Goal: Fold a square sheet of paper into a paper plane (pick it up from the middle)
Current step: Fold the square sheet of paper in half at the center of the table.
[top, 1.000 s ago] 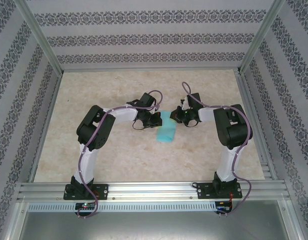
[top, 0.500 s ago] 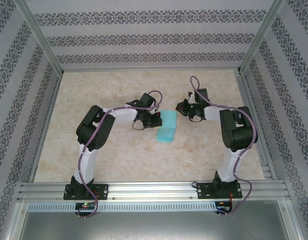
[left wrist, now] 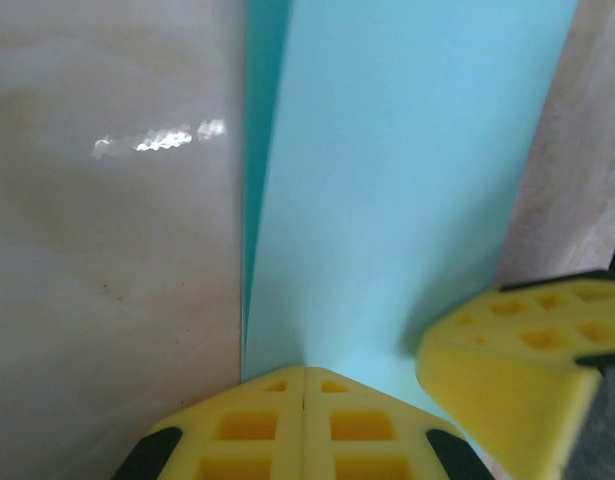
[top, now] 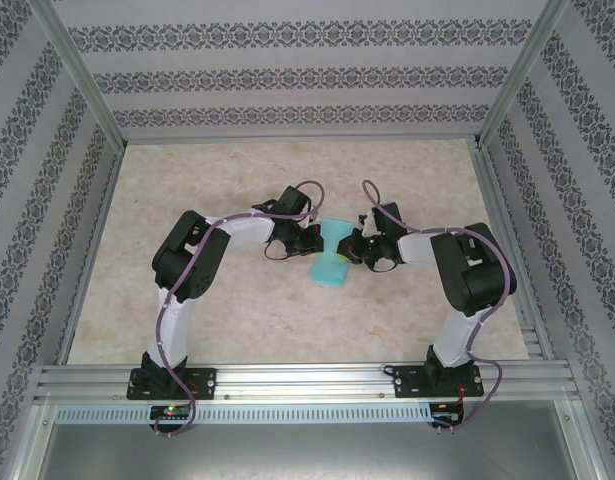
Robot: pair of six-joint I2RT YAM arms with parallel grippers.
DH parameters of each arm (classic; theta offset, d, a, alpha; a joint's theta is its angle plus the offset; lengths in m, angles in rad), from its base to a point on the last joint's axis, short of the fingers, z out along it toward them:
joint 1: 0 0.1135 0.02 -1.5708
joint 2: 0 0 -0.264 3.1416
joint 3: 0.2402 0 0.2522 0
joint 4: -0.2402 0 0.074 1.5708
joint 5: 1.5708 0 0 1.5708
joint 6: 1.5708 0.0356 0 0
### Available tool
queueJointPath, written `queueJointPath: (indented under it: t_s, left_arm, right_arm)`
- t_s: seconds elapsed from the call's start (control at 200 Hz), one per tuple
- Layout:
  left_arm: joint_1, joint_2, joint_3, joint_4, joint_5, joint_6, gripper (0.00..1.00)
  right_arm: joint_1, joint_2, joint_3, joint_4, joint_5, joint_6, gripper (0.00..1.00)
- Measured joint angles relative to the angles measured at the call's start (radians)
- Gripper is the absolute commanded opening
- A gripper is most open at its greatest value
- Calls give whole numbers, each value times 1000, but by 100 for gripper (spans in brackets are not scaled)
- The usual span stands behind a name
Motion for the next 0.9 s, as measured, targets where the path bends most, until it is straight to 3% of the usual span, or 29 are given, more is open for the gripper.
queueJointPath:
  t_s: [0.46,0.899]
  left_arm:
    - [0,0,0,0,0,-1,0]
    - [0,0,0,0,-1,-4,0]
  right_arm:
    - [18,-106,-48,-185,-8,-77,3]
    - [61,-83,-69,-171,-1,-98,3]
